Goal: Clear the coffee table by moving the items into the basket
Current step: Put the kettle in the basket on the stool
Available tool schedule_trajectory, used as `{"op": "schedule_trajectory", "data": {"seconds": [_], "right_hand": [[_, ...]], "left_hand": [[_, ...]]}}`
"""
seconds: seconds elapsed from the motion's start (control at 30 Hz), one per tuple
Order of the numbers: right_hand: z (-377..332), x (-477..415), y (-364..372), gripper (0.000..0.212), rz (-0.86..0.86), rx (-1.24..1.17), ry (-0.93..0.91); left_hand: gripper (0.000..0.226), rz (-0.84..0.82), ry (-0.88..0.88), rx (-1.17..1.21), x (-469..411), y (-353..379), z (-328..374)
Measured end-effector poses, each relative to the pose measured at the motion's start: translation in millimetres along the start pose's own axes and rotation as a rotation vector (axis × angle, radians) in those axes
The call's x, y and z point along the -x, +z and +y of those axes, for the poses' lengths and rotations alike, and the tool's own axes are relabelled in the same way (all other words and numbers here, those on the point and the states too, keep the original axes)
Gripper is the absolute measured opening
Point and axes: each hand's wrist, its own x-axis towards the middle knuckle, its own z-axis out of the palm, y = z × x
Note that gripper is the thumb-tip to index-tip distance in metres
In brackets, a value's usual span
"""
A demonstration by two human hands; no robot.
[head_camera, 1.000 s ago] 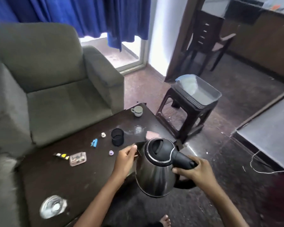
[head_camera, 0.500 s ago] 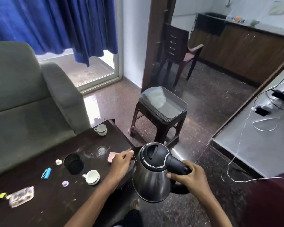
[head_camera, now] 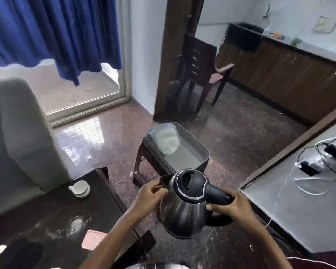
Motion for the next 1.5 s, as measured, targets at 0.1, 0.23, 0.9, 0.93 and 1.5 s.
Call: {"op": "schedule_trajectory", "data": {"seconds": [0.1,0.23,0.9,0.93,1.5], "right_hand": [[-5.1,-54.0,-23.6,0.042,-0.018,0.038,0.013],[-15.5,-136.3,-52.0,0.042,-0.157,0.101,-0.066],[36.5,-467.9,-49.7,0.028,-0.828,0.521,-0.308],[42.0,-472.0,-47.2,0.028,-0.842,0.520,-0.297],[84.6,-474.4,-33.7,0.035,-0.869,0.543,-0.272]], "left_hand": [[0.045,0.000,0.006,0.011,-45.4,8.4,19.1],[0.061,0.050,-0.003,0.032,-106.9,18.9,38.6],[0.060,0.318,-0.498,0.313,-265.6,107.7,14.7],[0.060,0.318,-0.527,0.321,-267.7,109.9,12.1],[0.075,0.365,-0.712,0.462,-279.1,132.0,-18.3]]}}
